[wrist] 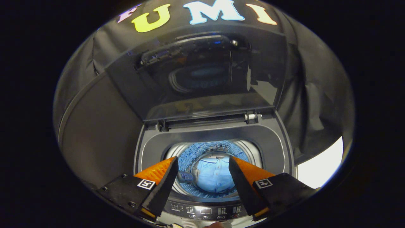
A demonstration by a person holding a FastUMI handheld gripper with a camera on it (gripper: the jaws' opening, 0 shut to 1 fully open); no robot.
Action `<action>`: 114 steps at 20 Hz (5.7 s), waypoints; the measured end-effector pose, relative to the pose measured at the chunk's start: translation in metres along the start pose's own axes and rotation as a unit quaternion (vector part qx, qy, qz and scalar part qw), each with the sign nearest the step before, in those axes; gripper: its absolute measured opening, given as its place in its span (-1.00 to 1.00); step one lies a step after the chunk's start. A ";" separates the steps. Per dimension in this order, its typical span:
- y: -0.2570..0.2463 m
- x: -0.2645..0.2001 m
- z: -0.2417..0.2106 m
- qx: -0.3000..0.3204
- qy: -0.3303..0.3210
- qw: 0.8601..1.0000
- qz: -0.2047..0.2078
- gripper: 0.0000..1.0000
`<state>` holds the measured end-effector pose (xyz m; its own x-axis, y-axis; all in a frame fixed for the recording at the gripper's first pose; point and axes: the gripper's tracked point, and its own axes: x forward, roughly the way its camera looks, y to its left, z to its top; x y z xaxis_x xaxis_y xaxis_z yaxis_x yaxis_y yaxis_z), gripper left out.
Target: Put the clothes into the washing machine and then close the washing machine lid.
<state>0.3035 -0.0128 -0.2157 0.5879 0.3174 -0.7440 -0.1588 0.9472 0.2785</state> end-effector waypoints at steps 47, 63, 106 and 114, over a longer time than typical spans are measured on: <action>0.048 0.010 0.229 -0.056 -0.045 0.995 -0.069 0.97; 0.049 -0.021 0.199 -0.071 -0.142 0.986 -0.060 0.97; 0.082 -0.145 0.030 -0.096 -0.316 0.943 -0.037 1.00; 0.123 -0.262 -0.015 -0.105 -0.374 0.920 -0.047 0.99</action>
<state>0.1177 0.0212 0.0045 0.9761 0.1874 -0.1101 -0.1826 0.9818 0.0522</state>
